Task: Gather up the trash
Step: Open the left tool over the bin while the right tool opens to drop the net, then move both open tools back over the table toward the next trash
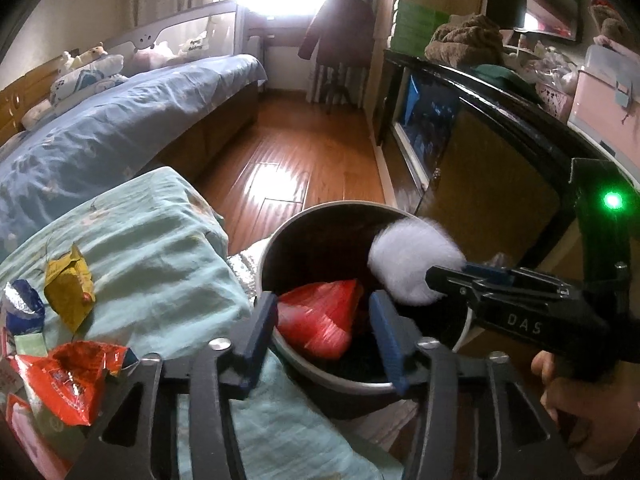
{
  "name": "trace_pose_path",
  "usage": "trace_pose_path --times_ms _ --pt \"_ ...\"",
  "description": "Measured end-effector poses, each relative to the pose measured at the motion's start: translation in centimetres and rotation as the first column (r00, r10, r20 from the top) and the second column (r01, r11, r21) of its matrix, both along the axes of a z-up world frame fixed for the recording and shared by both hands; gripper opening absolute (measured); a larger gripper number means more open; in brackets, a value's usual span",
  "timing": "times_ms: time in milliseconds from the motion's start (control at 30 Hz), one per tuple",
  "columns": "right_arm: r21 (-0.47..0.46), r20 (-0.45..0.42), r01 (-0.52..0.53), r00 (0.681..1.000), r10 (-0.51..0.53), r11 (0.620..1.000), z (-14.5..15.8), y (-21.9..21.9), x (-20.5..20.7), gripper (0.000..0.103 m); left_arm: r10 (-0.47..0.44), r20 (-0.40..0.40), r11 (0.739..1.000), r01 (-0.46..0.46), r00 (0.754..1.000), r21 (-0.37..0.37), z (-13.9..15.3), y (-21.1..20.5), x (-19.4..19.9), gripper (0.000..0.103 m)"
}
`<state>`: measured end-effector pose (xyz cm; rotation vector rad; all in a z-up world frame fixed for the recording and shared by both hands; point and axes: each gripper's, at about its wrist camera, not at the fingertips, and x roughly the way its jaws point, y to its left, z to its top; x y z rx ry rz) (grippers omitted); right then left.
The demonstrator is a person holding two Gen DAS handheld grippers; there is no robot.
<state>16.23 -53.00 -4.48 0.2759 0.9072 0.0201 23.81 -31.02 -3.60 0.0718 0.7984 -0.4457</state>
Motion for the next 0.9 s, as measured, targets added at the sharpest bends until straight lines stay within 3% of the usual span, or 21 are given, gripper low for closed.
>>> trace_pose_path --times_ms 67,300,667,900 --pt "0.004 0.005 0.005 1.000 -0.005 1.000 0.1 -0.1 -0.2 0.055 0.004 0.008 1.000 -0.004 1.000 -0.003 0.1 0.1 -0.3 0.057" --pt "0.019 0.035 0.005 0.999 -0.006 1.000 0.8 0.8 -1.7 0.058 0.047 0.019 0.999 -0.046 0.999 -0.027 0.4 2.2 -3.0 0.063" --pt "0.061 0.061 -0.063 0.996 0.060 0.996 1.1 5.5 -3.9 0.078 0.140 0.020 0.990 -0.139 0.990 -0.038 0.5 6.4 -9.4 0.066" --pt "0.081 0.063 -0.123 0.991 0.118 0.989 0.9 9.1 -5.2 0.079 0.205 0.014 0.977 -0.204 0.979 -0.055 1.1 9.5 -13.0 0.067"
